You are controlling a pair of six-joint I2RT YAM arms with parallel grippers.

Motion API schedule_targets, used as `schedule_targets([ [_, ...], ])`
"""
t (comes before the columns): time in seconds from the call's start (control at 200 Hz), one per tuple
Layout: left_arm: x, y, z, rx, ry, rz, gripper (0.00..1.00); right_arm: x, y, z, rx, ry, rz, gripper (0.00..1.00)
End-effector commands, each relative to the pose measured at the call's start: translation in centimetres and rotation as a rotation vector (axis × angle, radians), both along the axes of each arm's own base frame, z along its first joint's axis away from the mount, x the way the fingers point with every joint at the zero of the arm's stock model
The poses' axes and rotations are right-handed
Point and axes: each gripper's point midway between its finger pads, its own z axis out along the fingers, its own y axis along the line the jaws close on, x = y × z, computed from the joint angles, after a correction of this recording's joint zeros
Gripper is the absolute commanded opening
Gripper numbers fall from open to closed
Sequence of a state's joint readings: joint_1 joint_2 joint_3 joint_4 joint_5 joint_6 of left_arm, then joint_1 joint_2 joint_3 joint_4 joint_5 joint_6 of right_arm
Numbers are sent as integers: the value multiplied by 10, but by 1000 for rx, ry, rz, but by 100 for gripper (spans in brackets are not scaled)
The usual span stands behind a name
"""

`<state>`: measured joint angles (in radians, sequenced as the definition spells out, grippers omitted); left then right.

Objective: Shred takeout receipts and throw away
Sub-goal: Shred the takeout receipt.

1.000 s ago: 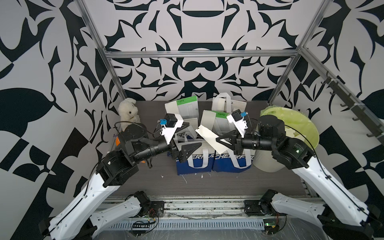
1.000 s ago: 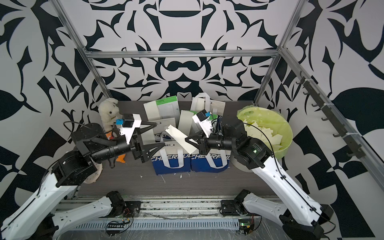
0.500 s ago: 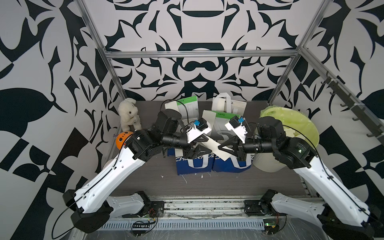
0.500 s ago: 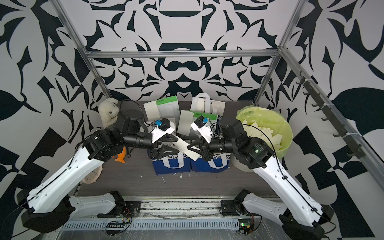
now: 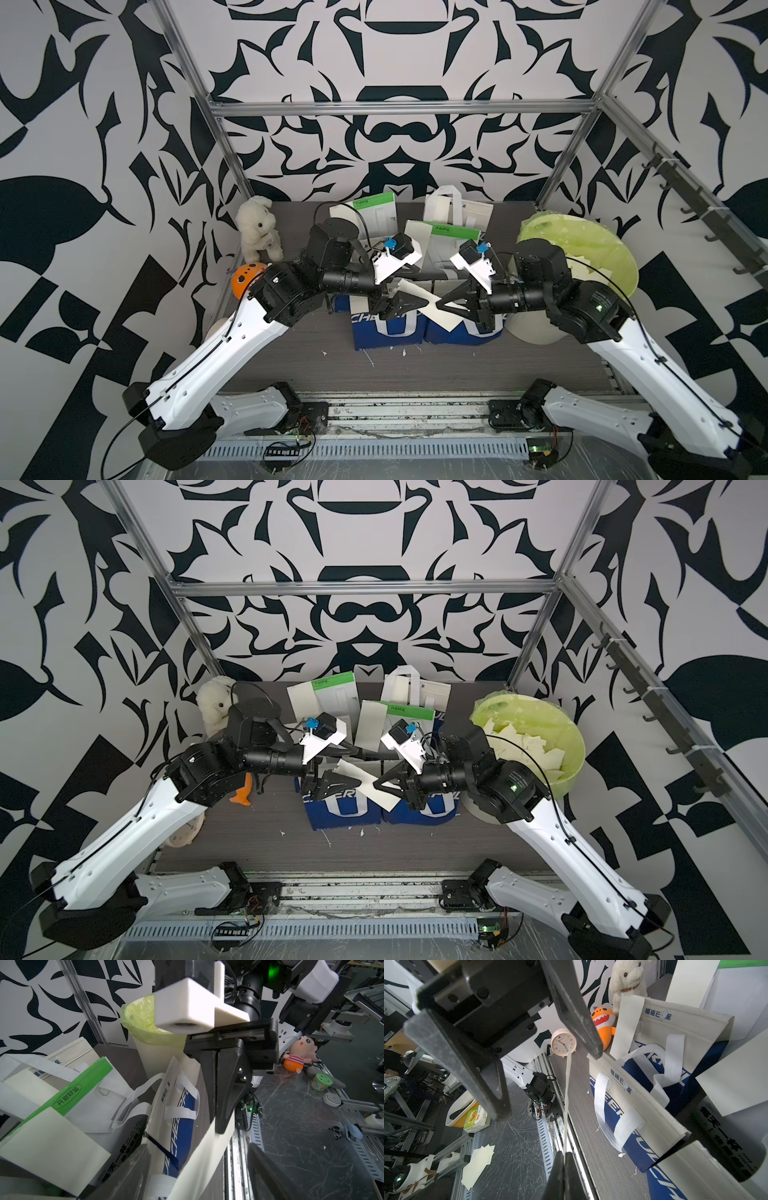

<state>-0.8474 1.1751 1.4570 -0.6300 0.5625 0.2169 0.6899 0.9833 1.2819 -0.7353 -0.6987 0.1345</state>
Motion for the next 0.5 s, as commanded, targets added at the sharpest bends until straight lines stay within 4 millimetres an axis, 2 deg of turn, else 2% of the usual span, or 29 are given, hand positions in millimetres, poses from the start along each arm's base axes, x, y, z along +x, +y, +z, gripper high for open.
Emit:
schedule_targets([
  [0.0, -13, -1, 4, 1, 20, -78, 70, -4, 4, 15, 50, -36, 34, 0],
  [0.155, -18, -4, 2, 1, 58, -111, 57, -3, 3, 17, 53, -43, 25, 0],
  [0.275, -16, -5, 0, 3, 63, -106, 53, -1, 2, 17, 50, -47, 9, 0],
  [0.36, -14, -5, 0, -6, 52, -93, 44, -1, 3, 17, 53, -45, 11, 0],
  [0.495, -15, -7, 1, -22, 57, -99, 39, 1, 4, 17, 58, -40, 8, 0],
])
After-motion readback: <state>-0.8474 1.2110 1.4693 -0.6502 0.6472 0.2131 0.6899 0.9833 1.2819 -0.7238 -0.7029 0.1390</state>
